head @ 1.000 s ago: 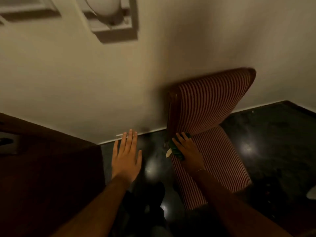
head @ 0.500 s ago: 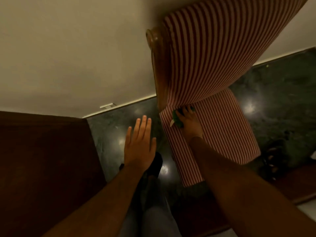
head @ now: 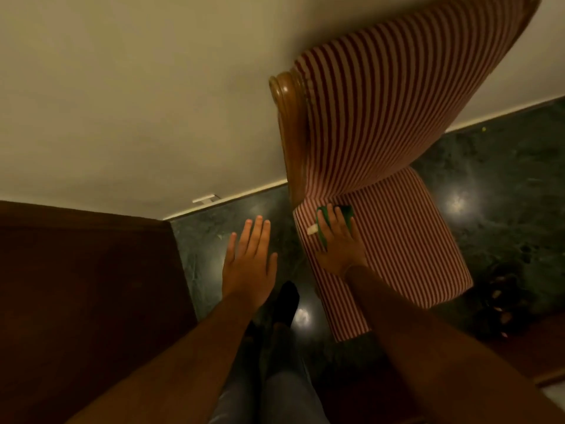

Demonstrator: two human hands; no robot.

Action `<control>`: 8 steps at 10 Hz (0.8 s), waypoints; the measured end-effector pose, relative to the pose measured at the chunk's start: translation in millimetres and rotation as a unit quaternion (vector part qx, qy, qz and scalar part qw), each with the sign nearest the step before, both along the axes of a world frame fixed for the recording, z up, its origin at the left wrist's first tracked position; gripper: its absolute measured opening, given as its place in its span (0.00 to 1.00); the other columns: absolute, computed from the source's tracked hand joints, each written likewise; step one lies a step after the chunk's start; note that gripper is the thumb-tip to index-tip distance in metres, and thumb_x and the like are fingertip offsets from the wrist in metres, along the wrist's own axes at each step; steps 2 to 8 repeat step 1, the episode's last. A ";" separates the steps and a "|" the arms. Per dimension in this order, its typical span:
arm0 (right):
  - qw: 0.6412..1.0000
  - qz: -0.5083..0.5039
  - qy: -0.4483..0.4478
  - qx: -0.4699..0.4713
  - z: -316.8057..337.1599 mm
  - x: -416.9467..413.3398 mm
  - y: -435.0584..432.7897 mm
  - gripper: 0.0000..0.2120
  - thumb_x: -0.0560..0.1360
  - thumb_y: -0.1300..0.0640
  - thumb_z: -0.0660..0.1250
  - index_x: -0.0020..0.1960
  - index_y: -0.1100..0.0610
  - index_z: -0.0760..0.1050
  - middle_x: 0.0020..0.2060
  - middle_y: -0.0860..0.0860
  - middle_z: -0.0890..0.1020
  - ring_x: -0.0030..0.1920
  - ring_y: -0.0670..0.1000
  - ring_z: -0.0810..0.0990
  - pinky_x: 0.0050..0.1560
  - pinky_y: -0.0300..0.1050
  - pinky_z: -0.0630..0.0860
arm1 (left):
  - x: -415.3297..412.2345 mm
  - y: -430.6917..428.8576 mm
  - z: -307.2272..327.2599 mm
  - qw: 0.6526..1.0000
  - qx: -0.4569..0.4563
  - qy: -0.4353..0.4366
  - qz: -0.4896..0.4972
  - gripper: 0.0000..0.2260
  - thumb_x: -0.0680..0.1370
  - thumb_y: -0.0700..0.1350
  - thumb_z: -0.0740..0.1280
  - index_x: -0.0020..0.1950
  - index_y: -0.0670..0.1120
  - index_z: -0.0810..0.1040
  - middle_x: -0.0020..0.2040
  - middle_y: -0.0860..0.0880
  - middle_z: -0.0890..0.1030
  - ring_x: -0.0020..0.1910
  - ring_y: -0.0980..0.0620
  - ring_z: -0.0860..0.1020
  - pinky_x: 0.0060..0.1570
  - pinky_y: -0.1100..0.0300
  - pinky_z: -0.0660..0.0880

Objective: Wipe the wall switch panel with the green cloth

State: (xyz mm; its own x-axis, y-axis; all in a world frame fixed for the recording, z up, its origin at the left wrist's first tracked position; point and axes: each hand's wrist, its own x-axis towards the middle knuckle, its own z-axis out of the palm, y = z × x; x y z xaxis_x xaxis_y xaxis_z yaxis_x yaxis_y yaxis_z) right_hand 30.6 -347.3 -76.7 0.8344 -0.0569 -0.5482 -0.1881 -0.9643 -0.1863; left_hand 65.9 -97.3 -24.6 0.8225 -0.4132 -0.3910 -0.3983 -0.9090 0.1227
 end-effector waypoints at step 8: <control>0.998 0.003 -0.055 0.018 33.9 0.5 23.9 0.47 0.80 0.39 0.66 0.88 0.52 0.43 0.87 0.53 0.40 0.88 0.57 0.39 0.86 0.62 0.42 | -2.2 22.4 22.0 0.999 -0.005 -0.035 0.026 0.35 0.92 0.55 0.58 0.94 0.50 0.43 0.93 0.51 0.42 0.92 0.50 0.40 0.89 0.46 0.35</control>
